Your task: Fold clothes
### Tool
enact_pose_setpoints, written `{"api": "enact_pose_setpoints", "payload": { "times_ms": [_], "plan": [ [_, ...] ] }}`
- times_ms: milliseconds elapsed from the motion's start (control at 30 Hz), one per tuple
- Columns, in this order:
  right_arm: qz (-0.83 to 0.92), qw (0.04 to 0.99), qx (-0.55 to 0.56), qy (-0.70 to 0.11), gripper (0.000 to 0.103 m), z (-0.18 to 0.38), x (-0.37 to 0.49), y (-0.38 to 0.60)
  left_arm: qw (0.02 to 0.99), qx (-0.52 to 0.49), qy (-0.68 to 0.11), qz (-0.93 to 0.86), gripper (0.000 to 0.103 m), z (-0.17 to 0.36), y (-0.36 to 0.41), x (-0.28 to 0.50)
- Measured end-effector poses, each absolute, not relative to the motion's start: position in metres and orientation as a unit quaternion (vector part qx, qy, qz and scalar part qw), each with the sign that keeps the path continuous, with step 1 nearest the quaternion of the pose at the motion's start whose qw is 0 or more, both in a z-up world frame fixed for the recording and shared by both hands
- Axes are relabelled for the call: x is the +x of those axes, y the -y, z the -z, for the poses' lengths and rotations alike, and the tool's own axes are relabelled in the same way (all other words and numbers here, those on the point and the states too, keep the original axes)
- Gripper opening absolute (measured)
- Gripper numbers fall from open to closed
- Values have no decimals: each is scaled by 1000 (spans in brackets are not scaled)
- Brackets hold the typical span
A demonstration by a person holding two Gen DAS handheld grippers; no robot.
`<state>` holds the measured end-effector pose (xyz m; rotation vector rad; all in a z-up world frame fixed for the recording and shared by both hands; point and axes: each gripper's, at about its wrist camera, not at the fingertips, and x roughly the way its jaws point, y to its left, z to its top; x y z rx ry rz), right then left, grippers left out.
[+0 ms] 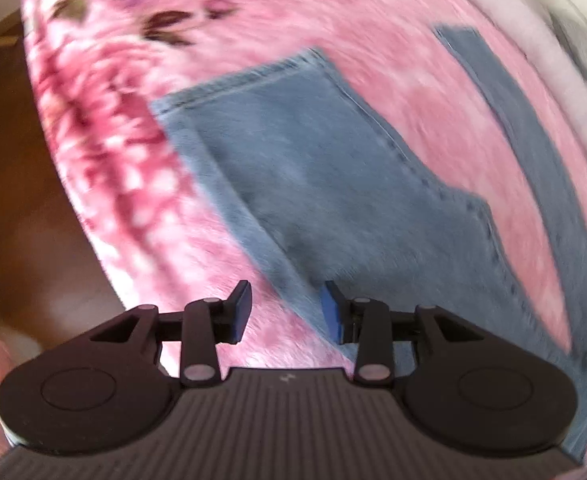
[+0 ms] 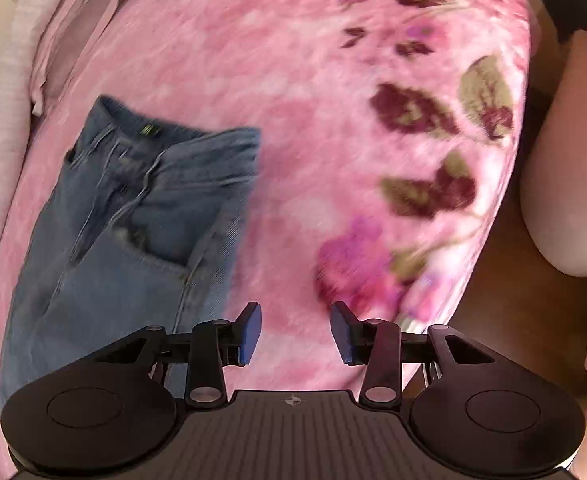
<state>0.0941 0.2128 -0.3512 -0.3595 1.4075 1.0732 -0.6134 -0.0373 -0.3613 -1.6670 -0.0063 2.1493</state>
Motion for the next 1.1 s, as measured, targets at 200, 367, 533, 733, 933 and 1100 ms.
{"api": "enact_pose_setpoints", "payload": {
  "times_ms": [200,367,533,733,933,1100],
  "plan": [
    [-453,615,-75,-641,49,365,110,-211,156,-602,135,-771,37,388,53,-649],
    [-442,615,23,-652,55,368,126,-218,191,-565,74,-800,8,380,29,-657],
    [-453,624,22,-636,56,369,128,-243,249,-529,-3,-811,7,365,3,-660],
    [-500,634,-38,-589,2,361,105,-273,310,-474,-33,-823,8,334,-4,-648],
    [-593,599,-31,-537,2,306,113,-250,290,-478,-65,-827,8,347,34,-641],
    [-496,631,-98,-588,2,376,132,-227,255,-501,-70,-824,7,382,54,-631]
  ]
}}
